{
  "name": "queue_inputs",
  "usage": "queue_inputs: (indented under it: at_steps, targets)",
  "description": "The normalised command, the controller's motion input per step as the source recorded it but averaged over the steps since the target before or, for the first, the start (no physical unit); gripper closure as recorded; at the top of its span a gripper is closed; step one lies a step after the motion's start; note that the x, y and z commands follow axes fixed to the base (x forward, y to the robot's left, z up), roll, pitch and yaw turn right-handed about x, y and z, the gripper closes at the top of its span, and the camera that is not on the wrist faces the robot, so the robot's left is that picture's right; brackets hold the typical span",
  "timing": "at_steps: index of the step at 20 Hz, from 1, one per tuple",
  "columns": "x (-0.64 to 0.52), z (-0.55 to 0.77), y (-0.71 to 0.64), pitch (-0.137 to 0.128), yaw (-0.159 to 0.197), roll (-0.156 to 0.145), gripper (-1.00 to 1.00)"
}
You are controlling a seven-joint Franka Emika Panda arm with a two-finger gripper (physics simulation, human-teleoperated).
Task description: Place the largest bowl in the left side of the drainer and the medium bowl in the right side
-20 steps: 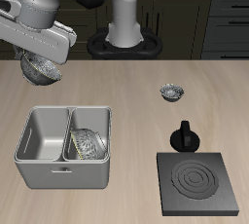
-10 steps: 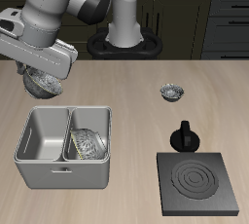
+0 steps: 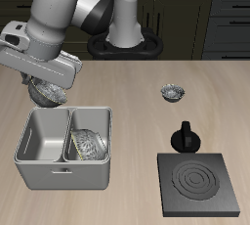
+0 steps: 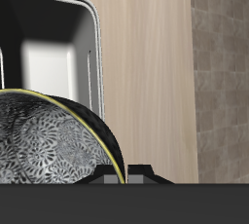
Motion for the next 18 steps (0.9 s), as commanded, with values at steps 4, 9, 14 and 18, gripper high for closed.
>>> queue_inputs:
  at_steps: [4,9,14,18]
  targets:
    - [-0.03,-0.06,0.27,0.006,0.021,0.063,-1.0]
    - [-0.08,0.02,0.2,-0.01,0.019,0.038,-1.0]
    - [-0.07,0.1,0.02,-0.013,-0.004,0.012,-1.0]
    - [-0.2,0.08,0.03,-0.031,-0.008,-0.01,-1.0]
